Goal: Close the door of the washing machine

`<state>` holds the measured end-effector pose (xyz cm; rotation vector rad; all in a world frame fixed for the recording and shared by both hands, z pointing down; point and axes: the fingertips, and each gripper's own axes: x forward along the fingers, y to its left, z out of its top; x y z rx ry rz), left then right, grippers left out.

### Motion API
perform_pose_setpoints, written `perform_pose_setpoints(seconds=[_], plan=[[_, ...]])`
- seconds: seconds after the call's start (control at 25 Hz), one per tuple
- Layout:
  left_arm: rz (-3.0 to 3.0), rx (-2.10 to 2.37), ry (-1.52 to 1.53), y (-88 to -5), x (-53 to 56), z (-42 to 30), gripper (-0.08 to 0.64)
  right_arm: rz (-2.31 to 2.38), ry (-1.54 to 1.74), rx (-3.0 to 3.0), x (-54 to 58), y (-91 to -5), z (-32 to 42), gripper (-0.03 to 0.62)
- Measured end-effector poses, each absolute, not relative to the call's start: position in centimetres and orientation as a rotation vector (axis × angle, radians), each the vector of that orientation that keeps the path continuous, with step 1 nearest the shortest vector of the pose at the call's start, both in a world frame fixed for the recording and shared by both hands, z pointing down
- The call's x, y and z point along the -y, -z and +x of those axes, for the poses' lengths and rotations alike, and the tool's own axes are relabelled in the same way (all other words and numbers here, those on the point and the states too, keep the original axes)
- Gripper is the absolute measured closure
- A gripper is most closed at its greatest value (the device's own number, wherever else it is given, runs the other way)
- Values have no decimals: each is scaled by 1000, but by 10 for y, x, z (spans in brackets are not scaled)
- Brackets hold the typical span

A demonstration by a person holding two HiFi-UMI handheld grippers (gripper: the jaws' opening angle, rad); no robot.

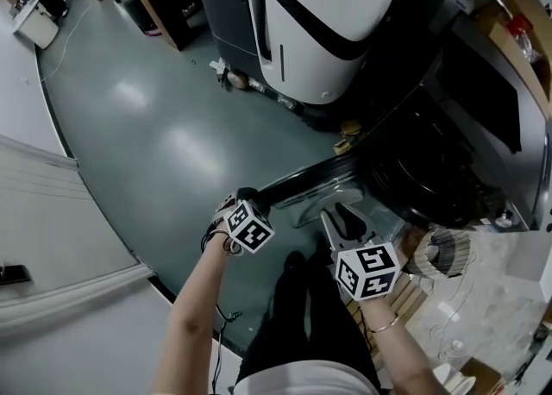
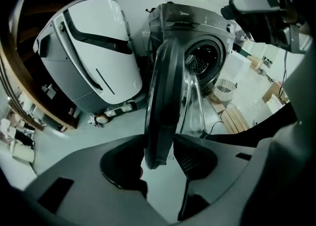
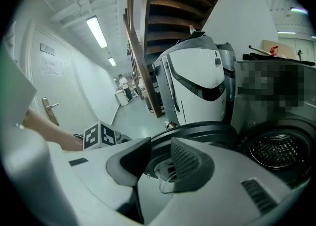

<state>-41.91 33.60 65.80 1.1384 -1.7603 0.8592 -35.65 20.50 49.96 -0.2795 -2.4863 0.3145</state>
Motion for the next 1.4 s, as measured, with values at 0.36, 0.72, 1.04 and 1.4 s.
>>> perform_pose_setpoints(seconds=[0.36,0.72,1.04,1.4], plan=[[1166,1717,-888,-662,-333,-384,390,-164,-349,2488,-182,-498,-325,472],[1147,1732,-812,-659,-314,-335,438,-20,-383,2480,-148,-498,-283,472],[1180,1684,-788,-661,-285,-285,453,86,-447,2467,-112,-508,-246,477],[1237,1553,-743,-663,-232,-217,442,206,-518,2443,-52,-519,-190,479]])
